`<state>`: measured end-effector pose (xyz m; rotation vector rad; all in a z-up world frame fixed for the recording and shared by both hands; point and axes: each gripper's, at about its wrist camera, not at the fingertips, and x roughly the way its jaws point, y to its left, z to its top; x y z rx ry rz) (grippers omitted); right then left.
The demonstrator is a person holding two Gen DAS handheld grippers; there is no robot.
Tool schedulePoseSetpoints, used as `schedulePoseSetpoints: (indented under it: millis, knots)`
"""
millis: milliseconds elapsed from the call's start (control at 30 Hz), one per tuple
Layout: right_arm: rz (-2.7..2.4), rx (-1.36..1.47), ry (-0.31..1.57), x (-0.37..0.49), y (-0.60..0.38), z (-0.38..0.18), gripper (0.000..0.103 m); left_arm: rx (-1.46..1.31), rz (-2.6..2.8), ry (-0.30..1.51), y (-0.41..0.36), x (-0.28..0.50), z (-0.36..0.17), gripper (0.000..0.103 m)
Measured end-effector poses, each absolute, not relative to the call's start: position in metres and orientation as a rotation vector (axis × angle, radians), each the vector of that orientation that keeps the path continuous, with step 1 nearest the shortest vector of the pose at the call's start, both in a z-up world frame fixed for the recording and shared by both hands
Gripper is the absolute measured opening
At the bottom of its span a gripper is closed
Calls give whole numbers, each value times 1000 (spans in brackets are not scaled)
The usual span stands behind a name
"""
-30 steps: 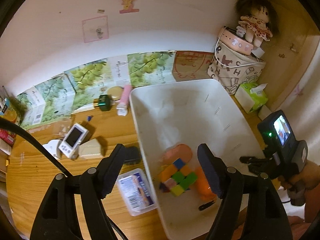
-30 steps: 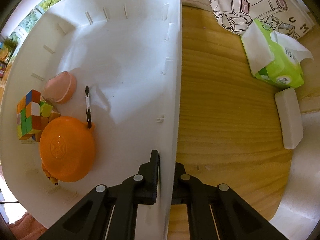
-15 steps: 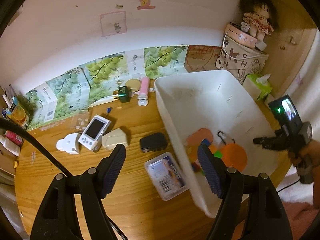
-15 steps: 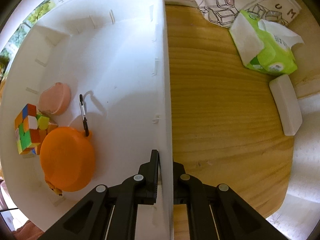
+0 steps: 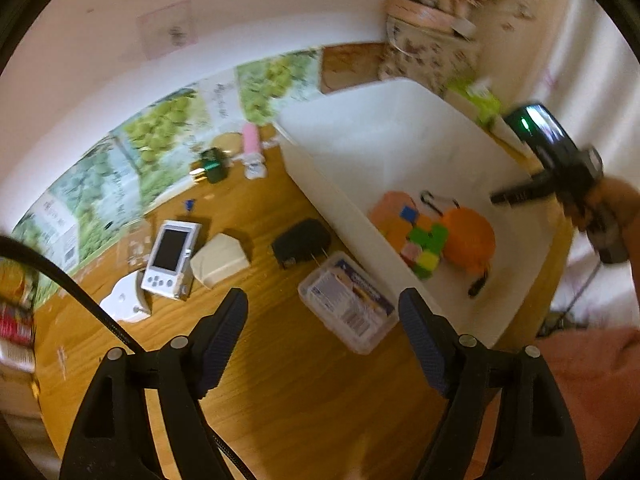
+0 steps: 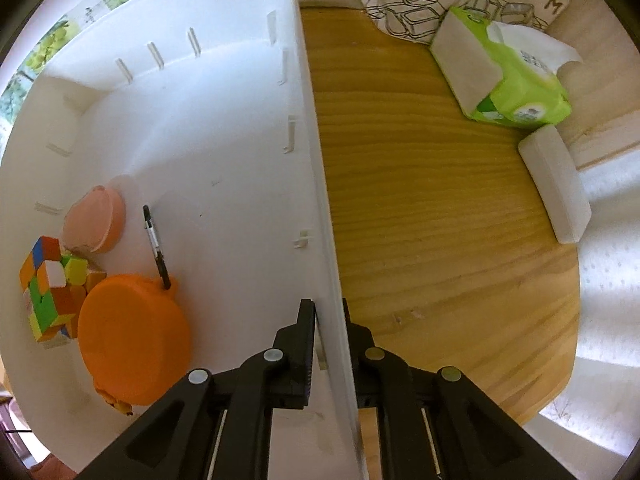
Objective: Organize rigid objects
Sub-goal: 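Move the left tool away from the tray toward the clear plastic box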
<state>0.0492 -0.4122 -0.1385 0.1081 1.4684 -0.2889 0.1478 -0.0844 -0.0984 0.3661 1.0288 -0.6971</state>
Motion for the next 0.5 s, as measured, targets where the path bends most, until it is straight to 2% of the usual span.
schedulePoseSetpoints:
  millis: [67,300,500]
  knots:
    - [-304,112,1466,49,-412,-139,10,395,-731,1042,-85,149,-104,85]
    - [-352,140,1462,51,-416,-139,13,540,-873,1089,-97,157,-129,99]
    - [-389,136,1463,53,-419,-139,14,658,-1011,1132,-110,158,-155,99]
